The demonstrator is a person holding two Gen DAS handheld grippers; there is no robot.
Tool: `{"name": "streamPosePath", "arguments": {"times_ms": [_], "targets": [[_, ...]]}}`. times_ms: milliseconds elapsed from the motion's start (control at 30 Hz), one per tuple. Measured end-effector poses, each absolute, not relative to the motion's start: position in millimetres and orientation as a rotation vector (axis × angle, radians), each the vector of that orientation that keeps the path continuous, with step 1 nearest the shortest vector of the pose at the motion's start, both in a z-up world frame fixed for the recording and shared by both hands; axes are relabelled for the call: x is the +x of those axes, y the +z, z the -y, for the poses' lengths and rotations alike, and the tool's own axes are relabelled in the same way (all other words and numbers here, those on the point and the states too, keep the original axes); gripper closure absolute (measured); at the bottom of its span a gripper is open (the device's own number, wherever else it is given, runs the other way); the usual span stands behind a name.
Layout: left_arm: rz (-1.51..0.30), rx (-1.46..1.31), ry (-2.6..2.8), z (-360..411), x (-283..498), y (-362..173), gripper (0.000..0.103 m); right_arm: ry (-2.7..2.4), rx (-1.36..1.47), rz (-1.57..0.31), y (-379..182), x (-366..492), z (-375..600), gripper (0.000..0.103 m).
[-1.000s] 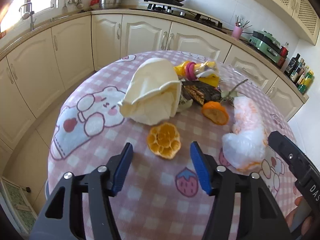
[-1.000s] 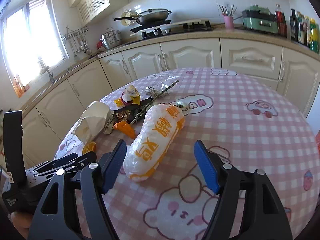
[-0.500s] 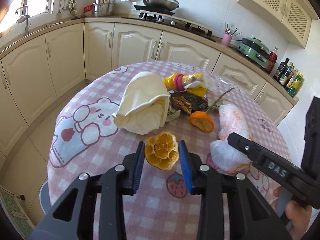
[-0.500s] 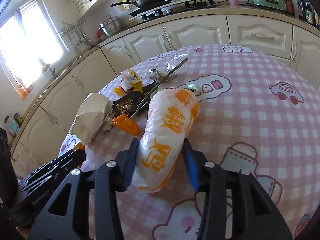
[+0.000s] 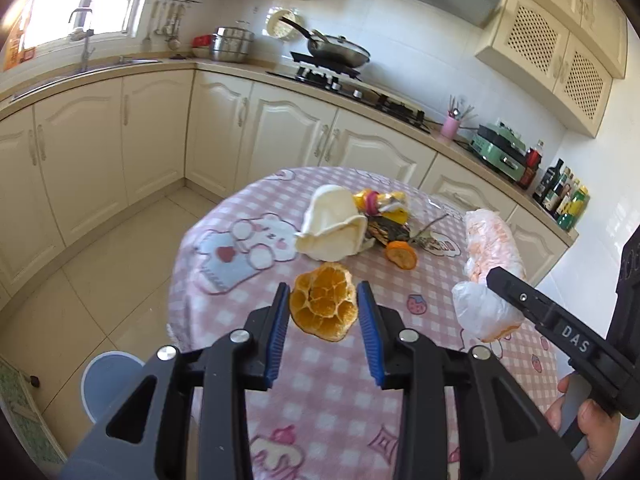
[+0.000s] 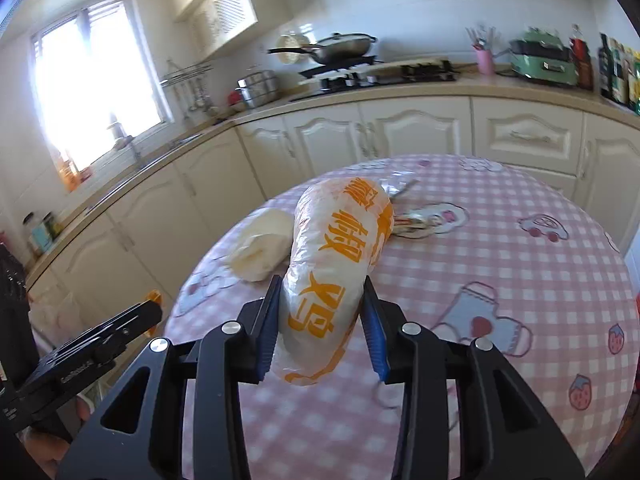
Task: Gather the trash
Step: 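Grasp the orange slice with the left tool while the right tool grasps the orange-printed white bag, then carry both items to the bin and open the left tool to drop the orange slice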
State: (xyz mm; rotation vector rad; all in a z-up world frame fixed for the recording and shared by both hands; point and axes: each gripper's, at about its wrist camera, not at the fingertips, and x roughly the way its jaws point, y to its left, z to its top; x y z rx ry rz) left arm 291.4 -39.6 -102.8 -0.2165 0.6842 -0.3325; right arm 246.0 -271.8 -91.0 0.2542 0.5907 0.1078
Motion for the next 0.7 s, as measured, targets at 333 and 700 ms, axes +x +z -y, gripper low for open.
{"name": "streamPosePath", "arguments": {"times_ms": [333,700], "targets": [[-0.662,-0.282,-0.19,-55.5,256.6,-109.1,0.07,0.333,0.146,-0.623,-96.7,249.4,155.2,0.067],[-0.764,-0.388,0.018,-175.0,245.4,-184.7,0.07,0.546,0.012,-0.783,-162.2,277.3,20.4,0.067]]}}
